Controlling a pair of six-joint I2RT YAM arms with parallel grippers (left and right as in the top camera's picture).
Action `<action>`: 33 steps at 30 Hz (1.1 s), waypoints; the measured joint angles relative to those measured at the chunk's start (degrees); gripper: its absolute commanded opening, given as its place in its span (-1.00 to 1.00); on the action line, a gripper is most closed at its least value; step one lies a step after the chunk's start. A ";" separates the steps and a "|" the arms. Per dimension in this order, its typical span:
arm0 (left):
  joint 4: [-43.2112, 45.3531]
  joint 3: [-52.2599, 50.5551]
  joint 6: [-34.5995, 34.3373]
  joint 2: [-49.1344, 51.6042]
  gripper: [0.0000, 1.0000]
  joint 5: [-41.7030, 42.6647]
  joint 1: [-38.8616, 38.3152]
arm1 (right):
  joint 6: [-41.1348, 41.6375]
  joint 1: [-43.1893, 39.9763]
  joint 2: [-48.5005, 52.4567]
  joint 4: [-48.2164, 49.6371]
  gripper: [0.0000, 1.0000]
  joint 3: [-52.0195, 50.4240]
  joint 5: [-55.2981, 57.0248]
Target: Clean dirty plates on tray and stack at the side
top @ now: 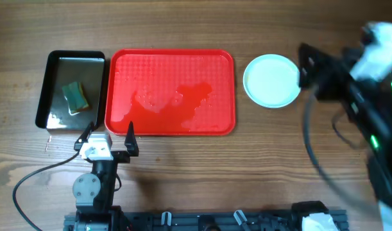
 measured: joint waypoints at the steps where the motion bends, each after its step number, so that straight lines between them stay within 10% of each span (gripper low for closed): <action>1: 0.00 -0.02 0.00 0.00 1.00 0.00 0.00 | -0.02 0.00 -2.97 -0.76 0.99 0.22 0.50; 5: 0.00 -0.02 0.00 0.00 1.00 0.00 0.00 | -0.02 0.00 -11.32 2.40 0.99 -5.88 6.05; 11: -0.04 0.02 0.00 0.02 1.00 0.02 0.00 | -17.25 0.00 -31.41 46.64 0.99 -48.87 -1.01; 16: -0.02 0.02 0.00 0.02 1.00 0.02 0.00 | -27.19 0.00 -44.54 63.76 0.99 -73.85 -6.60; 33: -0.02 0.02 0.00 0.00 1.00 0.02 0.00 | -27.98 0.00 -55.89 48.41 1.00 -84.80 -8.11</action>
